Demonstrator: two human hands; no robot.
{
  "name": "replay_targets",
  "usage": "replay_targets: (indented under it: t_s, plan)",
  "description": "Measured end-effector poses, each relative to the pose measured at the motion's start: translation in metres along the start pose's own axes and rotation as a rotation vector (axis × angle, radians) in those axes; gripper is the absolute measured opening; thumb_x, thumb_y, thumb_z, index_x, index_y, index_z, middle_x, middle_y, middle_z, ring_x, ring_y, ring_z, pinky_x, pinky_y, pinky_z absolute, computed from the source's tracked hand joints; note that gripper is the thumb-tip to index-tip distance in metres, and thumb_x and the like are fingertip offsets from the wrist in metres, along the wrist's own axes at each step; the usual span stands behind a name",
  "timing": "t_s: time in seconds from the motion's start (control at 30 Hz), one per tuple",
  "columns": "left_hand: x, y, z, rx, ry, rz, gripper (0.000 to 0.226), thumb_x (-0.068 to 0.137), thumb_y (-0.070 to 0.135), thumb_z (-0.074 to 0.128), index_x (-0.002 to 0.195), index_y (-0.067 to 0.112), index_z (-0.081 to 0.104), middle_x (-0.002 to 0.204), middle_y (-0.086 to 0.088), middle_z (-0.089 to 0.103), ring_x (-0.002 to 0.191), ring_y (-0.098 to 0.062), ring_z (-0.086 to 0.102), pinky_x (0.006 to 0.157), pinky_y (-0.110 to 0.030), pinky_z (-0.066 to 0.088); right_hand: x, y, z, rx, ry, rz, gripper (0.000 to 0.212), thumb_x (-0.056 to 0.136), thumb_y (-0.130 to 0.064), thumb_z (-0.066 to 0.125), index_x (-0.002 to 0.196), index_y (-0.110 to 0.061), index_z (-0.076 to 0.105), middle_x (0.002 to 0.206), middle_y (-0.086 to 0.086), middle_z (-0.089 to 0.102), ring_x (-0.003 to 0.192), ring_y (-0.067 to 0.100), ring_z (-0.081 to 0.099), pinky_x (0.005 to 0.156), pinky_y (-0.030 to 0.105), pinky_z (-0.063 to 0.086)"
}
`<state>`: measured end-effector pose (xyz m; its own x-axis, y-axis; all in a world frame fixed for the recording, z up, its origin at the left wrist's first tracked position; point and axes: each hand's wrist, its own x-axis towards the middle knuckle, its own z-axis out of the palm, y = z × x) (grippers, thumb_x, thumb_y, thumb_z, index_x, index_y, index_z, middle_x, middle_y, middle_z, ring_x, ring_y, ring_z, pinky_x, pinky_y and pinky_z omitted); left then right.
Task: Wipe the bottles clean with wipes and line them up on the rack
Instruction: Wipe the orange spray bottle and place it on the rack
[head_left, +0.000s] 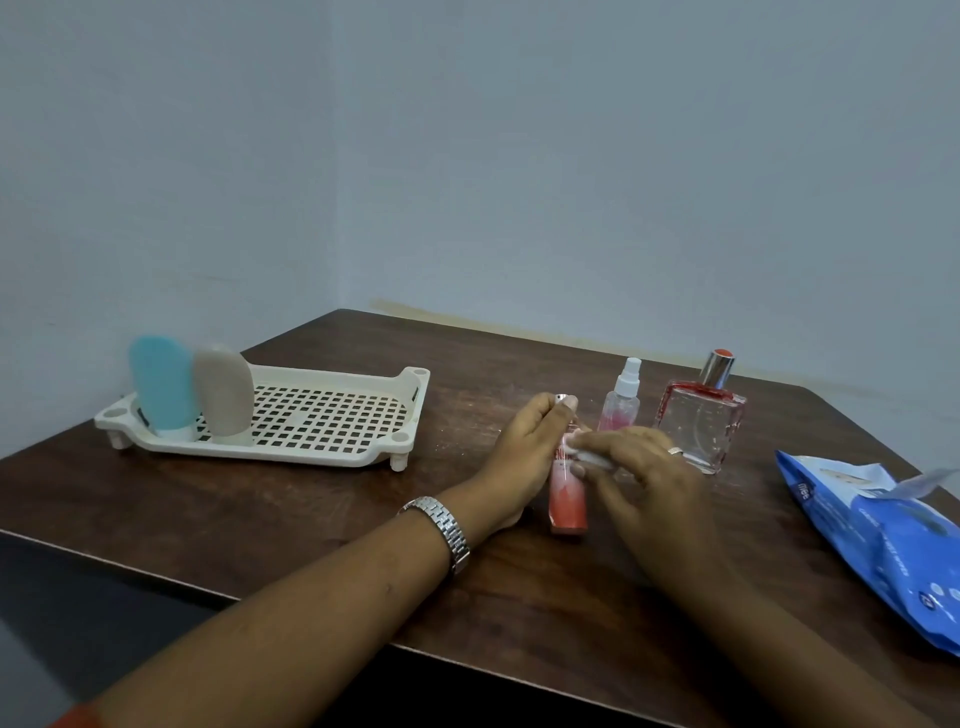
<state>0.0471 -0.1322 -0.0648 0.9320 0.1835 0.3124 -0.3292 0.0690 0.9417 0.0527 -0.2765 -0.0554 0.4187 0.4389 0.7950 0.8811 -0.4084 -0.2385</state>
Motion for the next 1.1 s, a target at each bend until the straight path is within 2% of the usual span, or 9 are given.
replay_targets:
  t_s: [0.1, 0.17, 0.33, 0.47, 0.57, 0.63, 0.8, 1.0, 1.1]
  plan:
    - [0.003, 0.0, -0.003, -0.039, 0.021, -0.043, 0.022, 0.099, 0.032, 0.049, 0.083, 0.019, 0.053, 0.086, -0.011, 0.064, 0.065, -0.014, 0.058, 0.057, -0.025, 0.047, -0.002, -0.001, 0.003, -0.025, -0.095, -0.116, 0.021, 0.083, -0.024, 0.059, 0.101, -0.021, 0.072, 0.105, -0.013, 0.063, 0.097, 0.0, 0.048, 0.084, 0.017, 0.041]
    - [0.003, 0.004, -0.005, -0.087, 0.039, -0.093, 0.019, 0.101, 0.03, 0.046, 0.087, 0.017, 0.049, 0.084, -0.007, 0.067, 0.057, -0.012, 0.061, 0.048, -0.022, 0.048, -0.005, -0.004, 0.006, -0.049, -0.215, -0.21, 0.027, 0.088, -0.024, 0.049, 0.102, -0.019, 0.072, 0.112, -0.002, 0.064, 0.102, 0.009, 0.051, 0.087, 0.018, 0.041]
    - [0.009, 0.008, -0.009, -0.265, 0.102, -0.17, 0.022, 0.103, 0.026, 0.039, 0.087, 0.012, 0.039, 0.074, -0.01, 0.068, 0.062, -0.026, 0.068, 0.063, -0.033, 0.055, -0.007, -0.011, 0.007, -0.187, -0.355, -0.298, 0.027, 0.078, -0.008, 0.054, 0.092, -0.018, 0.074, 0.105, 0.0, 0.06, 0.09, 0.019, 0.06, 0.078, 0.016, 0.039]
    - [0.01, 0.009, -0.009, -0.267, 0.122, -0.177, 0.024, 0.104, 0.026, 0.037, 0.085, 0.011, 0.039, 0.068, -0.008, 0.068, 0.058, -0.027, 0.066, 0.061, -0.034, 0.054, -0.005, -0.007, 0.002, -0.127, -0.401, -0.261, 0.028, 0.082, -0.019, 0.046, 0.086, -0.022, 0.073, 0.098, -0.007, 0.058, 0.088, 0.013, 0.057, 0.076, 0.015, 0.042]
    - [0.01, 0.011, -0.012, -0.126, 0.113, -0.176, 0.023, 0.103, 0.032, 0.039, 0.087, 0.016, 0.042, 0.076, -0.005, 0.069, 0.061, -0.02, 0.065, 0.057, -0.027, 0.051, -0.002, -0.004, -0.001, -0.049, -0.386, -0.14, 0.016, 0.081, -0.011, 0.059, 0.08, -0.023, 0.069, 0.094, -0.012, 0.056, 0.088, 0.003, 0.049, 0.073, 0.007, 0.037]
    - [0.009, 0.009, -0.014, 0.016, 0.096, -0.153, 0.021, 0.1, 0.037, 0.045, 0.091, 0.018, 0.043, 0.08, -0.003, 0.067, 0.064, -0.016, 0.061, 0.058, -0.027, 0.047, -0.001, -0.001, -0.003, -0.012, -0.351, -0.025, 0.02, 0.081, -0.005, 0.063, 0.078, -0.025, 0.062, 0.09, -0.017, 0.051, 0.085, 0.0, 0.047, 0.07, 0.006, 0.034]
    - [0.009, 0.007, -0.018, 0.317, 0.095, -0.048, 0.032, 0.091, 0.042, 0.06, 0.09, 0.017, 0.04, 0.08, -0.005, 0.056, 0.065, -0.012, 0.054, 0.055, -0.022, 0.042, 0.0, 0.008, 0.0, 0.058, -0.239, 0.176, 0.013, 0.085, -0.016, 0.065, 0.091, -0.023, 0.057, 0.089, -0.007, 0.055, 0.085, 0.0, 0.05, 0.068, 0.01, 0.038]
    - [0.01, 0.011, -0.019, 0.208, 0.244, -0.088, 0.029, 0.094, 0.034, 0.059, 0.097, 0.012, 0.04, 0.068, -0.005, 0.059, 0.048, -0.013, 0.053, 0.042, -0.021, 0.042, 0.004, 0.014, -0.001, 0.184, -0.191, 0.4, 0.006, 0.091, -0.017, 0.056, 0.092, -0.022, 0.059, 0.096, -0.004, 0.058, 0.083, 0.003, 0.055, 0.063, 0.011, 0.042]
    - [0.011, 0.013, -0.02, 0.009, 0.302, -0.102, 0.023, 0.093, 0.031, 0.061, 0.094, 0.017, 0.043, 0.069, -0.004, 0.059, 0.047, -0.01, 0.055, 0.047, -0.022, 0.047, 0.006, 0.013, -0.004, 0.369, -0.063, 0.497, 0.005, 0.09, -0.022, 0.057, 0.094, -0.022, 0.059, 0.098, 0.0, 0.061, 0.084, 0.011, 0.062, 0.069, 0.028, 0.056]
